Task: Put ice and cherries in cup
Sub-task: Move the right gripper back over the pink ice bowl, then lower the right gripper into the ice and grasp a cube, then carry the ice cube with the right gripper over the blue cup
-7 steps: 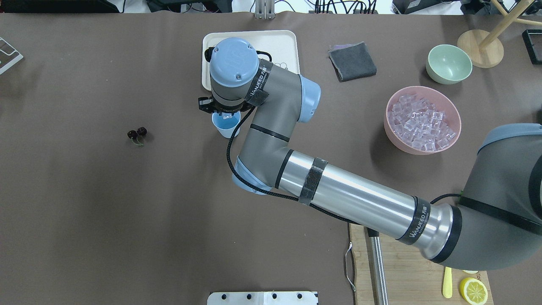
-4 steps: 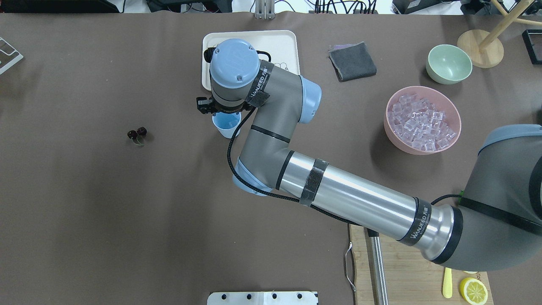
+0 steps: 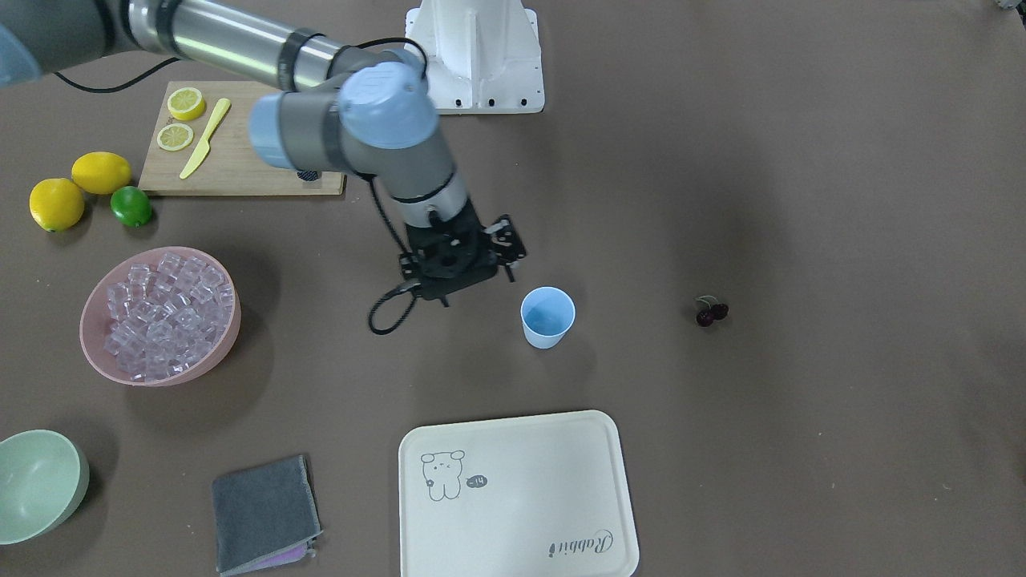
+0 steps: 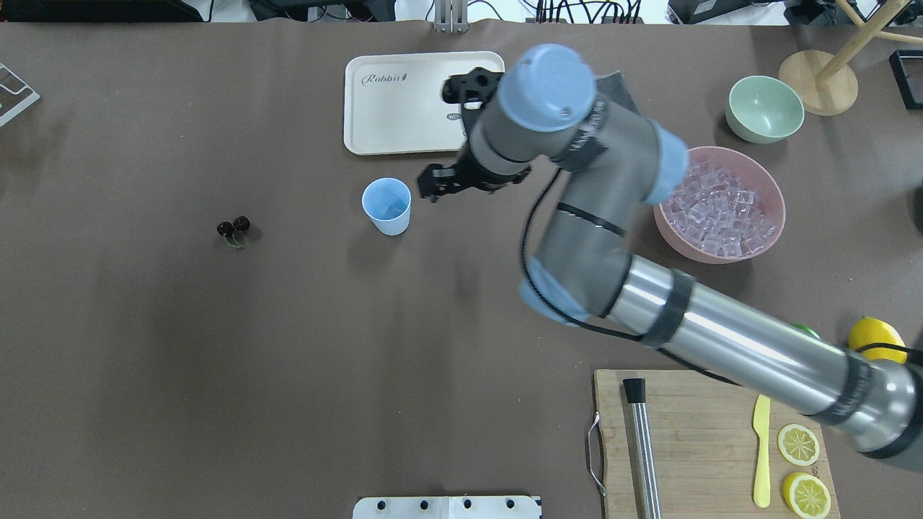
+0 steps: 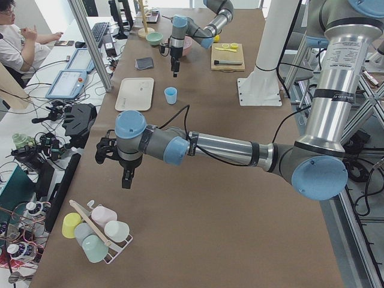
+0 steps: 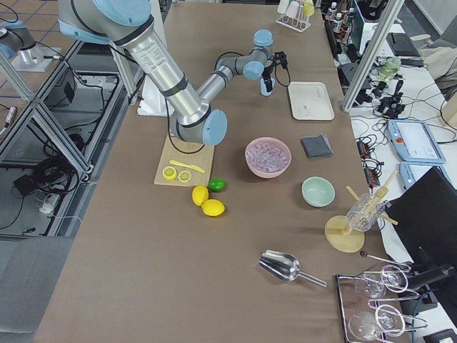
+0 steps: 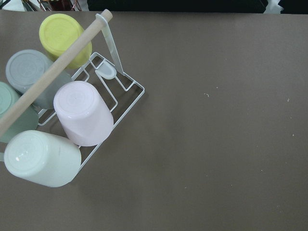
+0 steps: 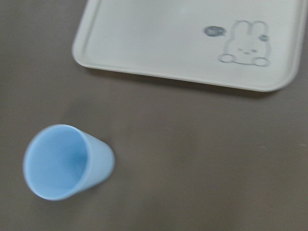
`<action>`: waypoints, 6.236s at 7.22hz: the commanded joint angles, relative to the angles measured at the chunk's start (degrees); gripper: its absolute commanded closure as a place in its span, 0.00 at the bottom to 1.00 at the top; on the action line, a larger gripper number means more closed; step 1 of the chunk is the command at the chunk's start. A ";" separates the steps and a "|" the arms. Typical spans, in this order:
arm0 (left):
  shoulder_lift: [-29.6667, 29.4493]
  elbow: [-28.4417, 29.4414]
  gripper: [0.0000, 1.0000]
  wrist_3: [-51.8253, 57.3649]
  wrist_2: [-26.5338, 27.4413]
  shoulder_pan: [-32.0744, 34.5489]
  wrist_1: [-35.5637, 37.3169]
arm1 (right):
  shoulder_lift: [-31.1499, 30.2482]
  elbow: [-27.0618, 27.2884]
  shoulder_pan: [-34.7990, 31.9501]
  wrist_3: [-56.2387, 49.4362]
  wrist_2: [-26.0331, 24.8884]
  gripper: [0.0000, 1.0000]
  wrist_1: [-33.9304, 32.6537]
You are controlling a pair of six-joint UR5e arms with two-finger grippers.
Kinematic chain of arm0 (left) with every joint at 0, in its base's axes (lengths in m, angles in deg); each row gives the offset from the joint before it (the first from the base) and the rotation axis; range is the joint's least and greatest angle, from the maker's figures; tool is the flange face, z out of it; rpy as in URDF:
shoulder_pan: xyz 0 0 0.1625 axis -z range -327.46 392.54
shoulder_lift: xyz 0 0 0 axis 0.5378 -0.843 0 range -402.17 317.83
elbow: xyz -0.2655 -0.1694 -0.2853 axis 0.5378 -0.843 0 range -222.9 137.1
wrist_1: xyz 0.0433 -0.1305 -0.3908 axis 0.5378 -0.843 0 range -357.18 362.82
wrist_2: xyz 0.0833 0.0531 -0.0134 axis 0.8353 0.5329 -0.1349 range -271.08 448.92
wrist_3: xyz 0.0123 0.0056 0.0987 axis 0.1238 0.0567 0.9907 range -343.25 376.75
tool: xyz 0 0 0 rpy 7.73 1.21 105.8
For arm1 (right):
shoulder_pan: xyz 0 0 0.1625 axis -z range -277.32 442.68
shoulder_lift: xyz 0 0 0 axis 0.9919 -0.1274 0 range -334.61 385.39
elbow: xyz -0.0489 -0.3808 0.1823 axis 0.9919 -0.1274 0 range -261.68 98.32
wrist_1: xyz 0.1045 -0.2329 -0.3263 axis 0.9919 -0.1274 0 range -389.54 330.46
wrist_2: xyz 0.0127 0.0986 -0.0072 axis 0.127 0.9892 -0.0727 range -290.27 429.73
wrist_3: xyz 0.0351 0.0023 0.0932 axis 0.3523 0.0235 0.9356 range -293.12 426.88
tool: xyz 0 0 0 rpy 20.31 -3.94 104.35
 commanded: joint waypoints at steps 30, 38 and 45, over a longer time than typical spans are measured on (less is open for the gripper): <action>3.17 1.33 0.02 -0.29 0.53 -1.32 -7.42 | -23.73 3.06 -14.00 -39.86 11.09 0.46 -1.74; 1.59 4.24 0.02 -0.38 0.53 -1.67 -9.08 | -22.59 10.41 -17.49 -39.86 13.71 1.00 -9.59; 1.67 4.85 0.02 -0.38 0.44 -1.67 -9.96 | 11.29 -1.81 1.79 -4.67 0.57 1.00 -19.49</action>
